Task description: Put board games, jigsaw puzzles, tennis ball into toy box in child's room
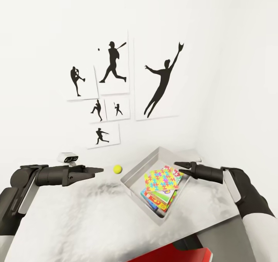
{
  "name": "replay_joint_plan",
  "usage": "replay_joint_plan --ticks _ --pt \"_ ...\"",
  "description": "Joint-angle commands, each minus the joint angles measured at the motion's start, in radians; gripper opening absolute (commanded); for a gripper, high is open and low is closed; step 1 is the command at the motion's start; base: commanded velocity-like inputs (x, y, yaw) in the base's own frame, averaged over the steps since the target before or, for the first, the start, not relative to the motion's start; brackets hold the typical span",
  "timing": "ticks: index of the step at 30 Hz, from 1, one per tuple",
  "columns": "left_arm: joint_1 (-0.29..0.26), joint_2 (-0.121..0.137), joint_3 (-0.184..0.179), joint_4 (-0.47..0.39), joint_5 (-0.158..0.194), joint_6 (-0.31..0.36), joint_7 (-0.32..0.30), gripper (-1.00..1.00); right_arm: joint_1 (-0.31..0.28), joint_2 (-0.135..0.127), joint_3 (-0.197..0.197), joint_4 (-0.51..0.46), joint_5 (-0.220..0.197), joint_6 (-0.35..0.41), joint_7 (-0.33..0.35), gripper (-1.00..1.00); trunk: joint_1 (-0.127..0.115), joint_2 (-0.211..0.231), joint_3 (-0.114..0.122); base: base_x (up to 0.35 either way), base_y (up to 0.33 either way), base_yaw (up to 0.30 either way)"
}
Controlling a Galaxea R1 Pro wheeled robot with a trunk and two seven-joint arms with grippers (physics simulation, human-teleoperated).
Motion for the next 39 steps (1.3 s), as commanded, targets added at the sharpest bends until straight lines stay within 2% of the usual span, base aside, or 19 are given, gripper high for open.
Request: replay_joint_plan --ticks 1,2,7,10,12,20,25,39 --pt "-0.001 0.000 0.000 0.000 0.000 0.011 -0.004 1.00 0.012 0.001 -0.012 -0.023 0.005 -0.001 0.016 1.00 0.001 -0.002 -0.001 0.000 0.000 0.000" --pt "-0.001 0.001 0.000 0.000 0.000 0.011 -0.004 1.00 0.037 0.004 -0.034 -0.062 0.004 -0.011 0.031 1.00 0.001 -0.002 0.001 0.000 0.000 0.000" --pt "0.000 0.002 0.000 0.000 0.001 0.011 -0.004 1.00 0.106 0.011 -0.084 -0.127 0.003 -0.057 0.053 1.00 0.001 -0.002 0.009 0.000 0.000 0.000" --pt "0.000 0.002 0.000 0.000 0.000 0.011 -0.004 1.00 0.136 0.012 -0.095 -0.139 0.002 -0.083 0.061 1.00 0.001 -0.002 0.014 0.000 0.000 0.000" --pt "0.000 0.002 0.000 0.000 0.001 0.011 -0.004 1.00 0.174 0.014 -0.101 -0.146 0.001 -0.126 0.088 1.00 0.001 -0.002 0.017 0.000 0.000 0.000" --pt "0.001 0.001 -0.001 0.000 0.002 0.011 -0.004 1.00 0.262 0.017 -0.106 -0.150 0.001 -0.276 0.179 1.00 0.001 -0.002 0.030 0.000 0.000 0.000" --pt "0.001 -0.001 -0.002 0.000 0.000 0.011 -0.004 1.00 0.284 0.019 -0.109 -0.151 0.000 -0.324 0.189 1.00 0.001 -0.002 0.038 0.000 0.000 0.000" --pt "0.000 -0.001 -0.002 0.000 0.000 0.011 -0.004 1.00 0.291 0.024 -0.111 -0.192 -0.001 -0.338 0.191 1.00 0.001 -0.002 0.060 0.000 0.000 0.000"
